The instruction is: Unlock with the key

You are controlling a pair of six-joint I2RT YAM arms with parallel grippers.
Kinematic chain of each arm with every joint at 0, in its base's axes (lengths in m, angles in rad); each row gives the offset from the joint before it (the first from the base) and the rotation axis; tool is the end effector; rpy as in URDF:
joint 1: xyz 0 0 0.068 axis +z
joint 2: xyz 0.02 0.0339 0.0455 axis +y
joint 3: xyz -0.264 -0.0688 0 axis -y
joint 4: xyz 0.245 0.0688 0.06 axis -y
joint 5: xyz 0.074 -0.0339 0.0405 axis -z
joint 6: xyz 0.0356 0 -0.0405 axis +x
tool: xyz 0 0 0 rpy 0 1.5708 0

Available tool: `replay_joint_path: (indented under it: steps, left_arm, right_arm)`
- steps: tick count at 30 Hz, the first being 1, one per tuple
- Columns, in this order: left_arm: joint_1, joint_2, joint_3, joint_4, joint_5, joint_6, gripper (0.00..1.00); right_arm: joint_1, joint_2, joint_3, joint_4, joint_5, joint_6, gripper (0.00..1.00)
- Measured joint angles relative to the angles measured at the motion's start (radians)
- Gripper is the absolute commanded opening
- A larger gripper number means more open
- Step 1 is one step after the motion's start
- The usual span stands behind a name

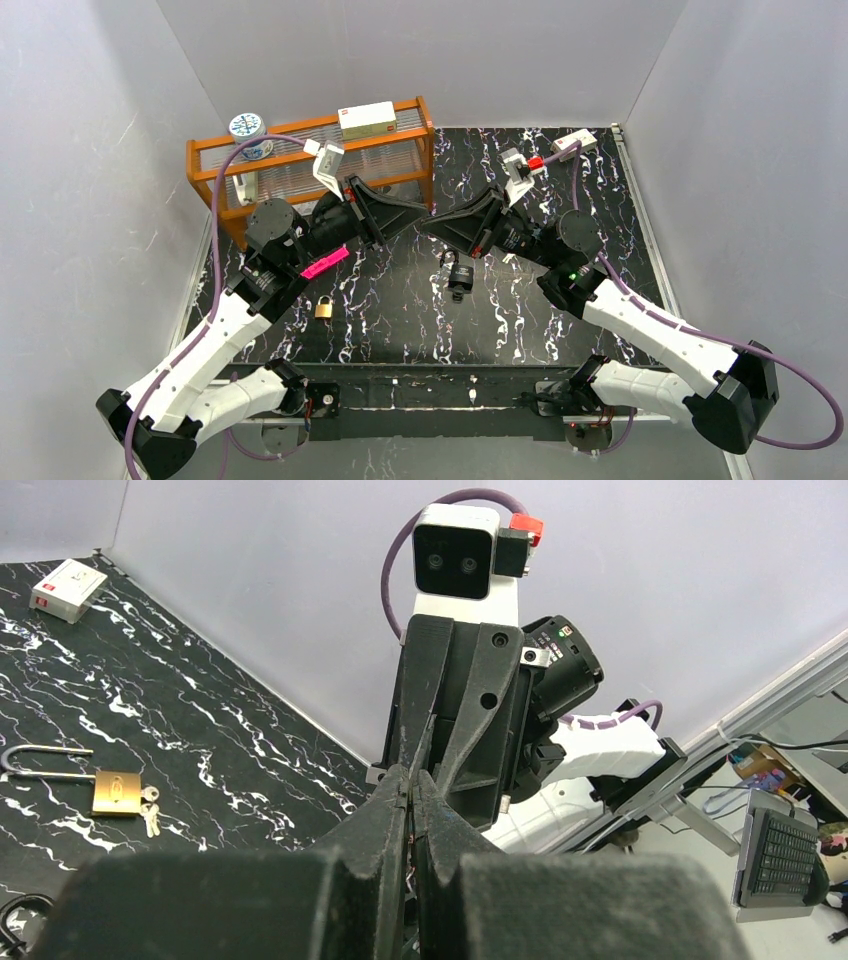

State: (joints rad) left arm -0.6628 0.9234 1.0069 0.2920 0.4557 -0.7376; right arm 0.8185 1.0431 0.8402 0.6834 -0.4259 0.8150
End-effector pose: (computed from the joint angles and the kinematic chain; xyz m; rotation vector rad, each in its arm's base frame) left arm 0.1468 -0.1345 0.4432 0.3959 1.3221 -1.4683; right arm 0.1488 0.1805 0.4002 -0.4407 1.2291 1.6603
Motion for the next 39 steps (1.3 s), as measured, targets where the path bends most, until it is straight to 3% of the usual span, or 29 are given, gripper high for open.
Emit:
replay_joint_path:
  steps: [2,4,12,16,19,26,30,31,34,39]
  left_arm:
    - [0.000,-0.001,-0.001,0.000,-0.002,-0.003,0.00]
    - [0.000,-0.002,-0.002,0.001,-0.008,-0.004,0.00]
    - [0.000,-0.007,-0.003,0.017,-0.023,-0.008,0.00]
    - [0.000,-0.009,-0.005,0.023,-0.023,-0.011,0.00]
    - [0.000,-0.009,-0.010,0.024,-0.023,-0.015,0.00]
    - [0.000,-0.009,-0.017,0.038,-0.022,-0.025,0.00]
    - [0.000,-0.009,-0.018,0.047,-0.020,-0.026,0.00]
    - [0.000,-0.009,-0.018,0.049,-0.019,-0.026,0.00]
    - [0.000,-0.009,-0.021,0.053,-0.019,-0.026,0.00]
    - [0.001,-0.008,-0.035,0.060,-0.018,-0.033,0.00]
  right_arm:
    - [0.000,0.000,0.000,0.000,0.000,0.000,0.28]
    - [0.000,0.000,0.000,0.000,-0.007,0.002,0.30]
    - [0.000,0.000,0.000,0.000,-0.021,0.001,0.16]
    - [0.000,0.000,0.000,0.000,-0.020,0.002,0.33]
    - [0.000,0.000,0.000,0.001,-0.018,0.003,0.37]
    - [0.000,0.001,0.000,0.005,-0.012,-0.002,0.14]
    - [0.000,0.006,0.000,0.008,-0.010,-0.001,0.09]
    - [0.000,0.006,0.000,0.008,-0.010,-0.001,0.09]
    - [0.000,0.006,0.000,0.008,-0.005,0.000,0.24]
    - [0.000,0.006,0.000,0.008,0.001,0.000,0.27]
